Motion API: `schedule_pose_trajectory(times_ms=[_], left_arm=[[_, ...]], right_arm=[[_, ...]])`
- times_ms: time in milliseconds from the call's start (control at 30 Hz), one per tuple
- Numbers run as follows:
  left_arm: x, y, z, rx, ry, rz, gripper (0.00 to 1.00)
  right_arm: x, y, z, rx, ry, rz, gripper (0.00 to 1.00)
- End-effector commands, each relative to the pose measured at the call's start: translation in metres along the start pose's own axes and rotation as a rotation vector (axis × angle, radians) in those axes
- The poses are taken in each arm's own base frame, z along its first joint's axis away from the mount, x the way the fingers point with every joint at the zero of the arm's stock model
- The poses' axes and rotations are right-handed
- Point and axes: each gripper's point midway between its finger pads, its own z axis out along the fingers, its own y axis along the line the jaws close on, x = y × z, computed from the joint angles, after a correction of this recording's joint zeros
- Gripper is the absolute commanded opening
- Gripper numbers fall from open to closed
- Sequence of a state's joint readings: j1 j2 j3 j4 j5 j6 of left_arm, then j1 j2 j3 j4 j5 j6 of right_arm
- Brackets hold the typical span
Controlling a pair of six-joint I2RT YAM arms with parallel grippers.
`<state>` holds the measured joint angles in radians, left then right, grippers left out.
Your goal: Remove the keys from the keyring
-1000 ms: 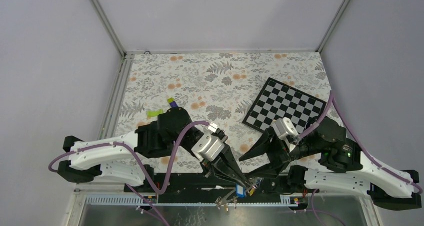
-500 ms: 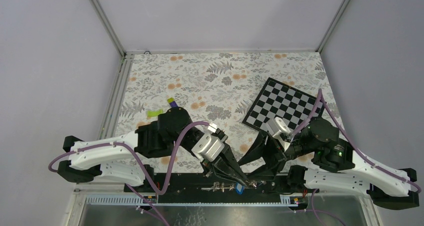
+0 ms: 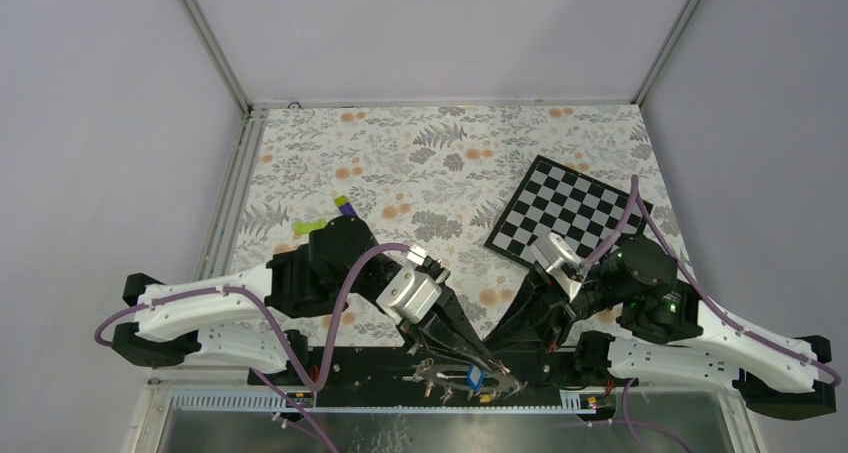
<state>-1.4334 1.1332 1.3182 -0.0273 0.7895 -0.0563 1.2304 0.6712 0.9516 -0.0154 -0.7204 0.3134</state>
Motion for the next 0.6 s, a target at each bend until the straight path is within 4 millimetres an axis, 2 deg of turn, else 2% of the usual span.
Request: schedule_pose_trajectory(times_ms=[0,100,467,567], left_arm=[[-0.035,-0.002,-0.006,-0.021,-0.100,0.111,0.00],[-0.034,-0.002,-0.007,-0.027,-0.101,0.111,0.00],[-0.030,0.002,-0.016,-0.080,-0.109,0.111,0.00],[-0.029,0.005,-0.021,-0.064,-0.108,0.096,0.00]], right_arm=[[-0.017,0.014,-0.005,-0.039,-0.070,-0.040,0.05],[-0.022,0.012,-0.008,-0.008,-0.096,-0.054,0.00],[-0.029,-0.004,-0.017,0.118,-0.153,-0.068,0.01],[-0.025,-0.012,-0.017,0.155,-0.144,-0.061,0.22]])
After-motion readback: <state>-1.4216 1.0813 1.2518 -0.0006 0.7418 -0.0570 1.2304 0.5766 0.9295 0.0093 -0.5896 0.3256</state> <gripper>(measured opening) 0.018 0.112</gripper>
